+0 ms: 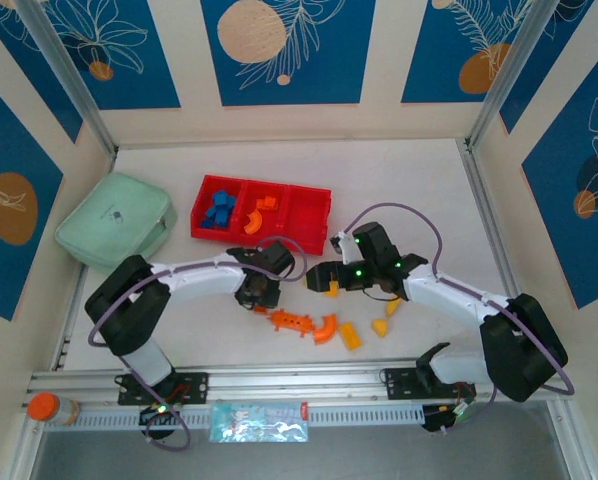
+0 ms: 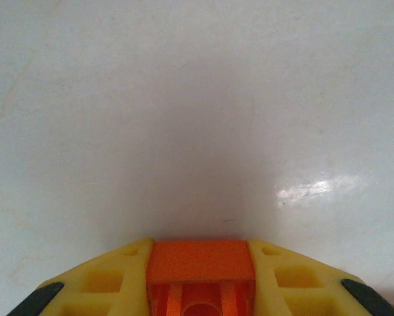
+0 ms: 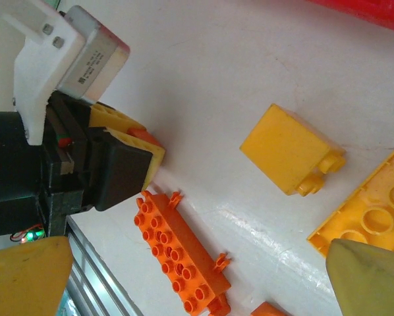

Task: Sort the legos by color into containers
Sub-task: Pick up the lego from the middle-left of the table, then place the lego in the container.

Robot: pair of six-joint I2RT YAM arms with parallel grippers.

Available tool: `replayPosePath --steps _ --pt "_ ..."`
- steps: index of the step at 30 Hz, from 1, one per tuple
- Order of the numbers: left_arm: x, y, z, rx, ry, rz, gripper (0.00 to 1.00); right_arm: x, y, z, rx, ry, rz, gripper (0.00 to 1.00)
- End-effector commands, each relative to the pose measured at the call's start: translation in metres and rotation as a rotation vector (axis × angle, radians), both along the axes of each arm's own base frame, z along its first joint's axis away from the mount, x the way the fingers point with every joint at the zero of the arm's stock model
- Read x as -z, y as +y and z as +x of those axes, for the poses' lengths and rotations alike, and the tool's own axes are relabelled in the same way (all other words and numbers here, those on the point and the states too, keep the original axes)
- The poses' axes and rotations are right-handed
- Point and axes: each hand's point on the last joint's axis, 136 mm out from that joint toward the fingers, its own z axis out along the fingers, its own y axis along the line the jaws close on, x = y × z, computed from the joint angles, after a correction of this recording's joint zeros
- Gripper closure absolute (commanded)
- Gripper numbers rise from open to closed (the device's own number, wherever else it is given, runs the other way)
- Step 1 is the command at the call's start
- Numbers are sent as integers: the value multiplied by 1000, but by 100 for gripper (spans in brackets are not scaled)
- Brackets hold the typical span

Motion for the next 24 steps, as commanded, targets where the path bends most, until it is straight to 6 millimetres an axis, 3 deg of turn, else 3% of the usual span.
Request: replayPosePath --steps 1,7,15,19,24 --pt "-15 2 1 0 -28 -17 75 -19 1 -1 -6 -20 50 1" --pt "-52 7 18 10 -117 -44 76 -32 -14 9 54 -16 21 1" --pt "-105 27 89 -27 -252 -29 76 -55 -20 21 83 -35 39 1" --pt "-114 31 129 -70 -291 -20 75 -61 -20 28 97 -47 35 1" --pt "-111 23 175 -115 -302 -58 75 -65 -15 31 96 -50 49 1"
